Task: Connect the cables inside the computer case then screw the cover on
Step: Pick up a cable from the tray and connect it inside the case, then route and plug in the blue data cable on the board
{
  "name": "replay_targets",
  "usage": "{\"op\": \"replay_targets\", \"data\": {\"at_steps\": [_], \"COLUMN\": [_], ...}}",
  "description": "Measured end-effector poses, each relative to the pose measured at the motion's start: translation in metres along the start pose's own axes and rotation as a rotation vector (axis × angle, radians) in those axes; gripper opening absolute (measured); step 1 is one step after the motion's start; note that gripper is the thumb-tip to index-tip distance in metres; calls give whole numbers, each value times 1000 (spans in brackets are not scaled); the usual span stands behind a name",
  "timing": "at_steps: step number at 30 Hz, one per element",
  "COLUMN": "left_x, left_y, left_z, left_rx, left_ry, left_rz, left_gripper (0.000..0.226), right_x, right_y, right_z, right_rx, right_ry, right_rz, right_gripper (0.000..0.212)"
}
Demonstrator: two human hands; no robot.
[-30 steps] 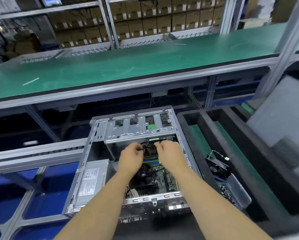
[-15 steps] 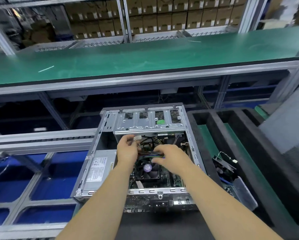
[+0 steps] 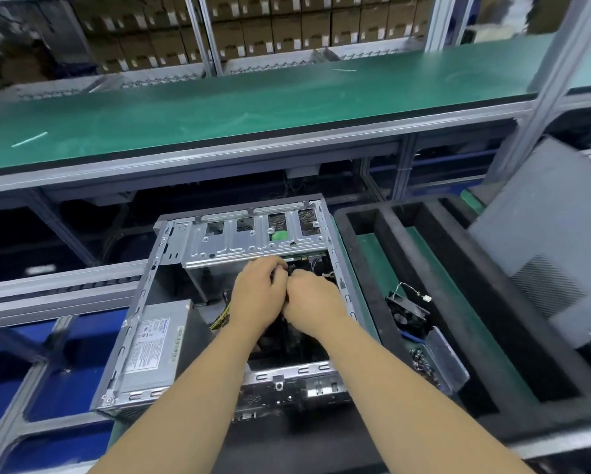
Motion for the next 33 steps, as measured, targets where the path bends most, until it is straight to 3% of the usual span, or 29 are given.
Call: {"op": "replay_targets", "data": {"at_steps": [4,7,10,12,14,17,19,27,31,33], "left_x": [-19,-37,-44,-40,-29,-1,15,10,9,9], "left_y": [-8,-24,-61,-93,-124,-164,-181,-175,-178,-178], "left_z": [-44,-90,-133,-150,-159,-158,-150,-128,-129,-130], "left_rx": [193,122,24,-84,-238,-383,-398,-545,-471,-460], "left_ry": [44,-72,-132,-111,-69,13,120,326,349,347], "left_rz": [-54,-44,100,221,359,558,637,780,752,748], "left_gripper": [30,28,22,18,18,18,21,18,16,29], "right_x": [10,21,35,48,63,78,81,68,63,63], "right_y": [31,54,61,52,36,10,-1,-7,-5,-3], "right_z": [-14,-55,-118,-166,-204,-235,-244,-260,-263,-268], "right_rx": [-303,-534,-554,-483,-290,-115,-118,167,154,81], "right_ry": [-18,-141,-304,-465,-555,-558,-533,-438,-450,-483], "right_rz": [-259,-450,-501,-454,-285,-42,-4,88,126,72], "right_gripper": [14,28,21,24,26,7,8,20,18,12]}}
Point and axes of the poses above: each hand's wrist, its own x-axis away from the middle knuckle, its own y-axis out of the back of the hand, z = x × y, the point moved 2 cm from there along -x, towards the middle knuckle, and after that the axes turned 3 degrees about -x, right-handed, at the moved point
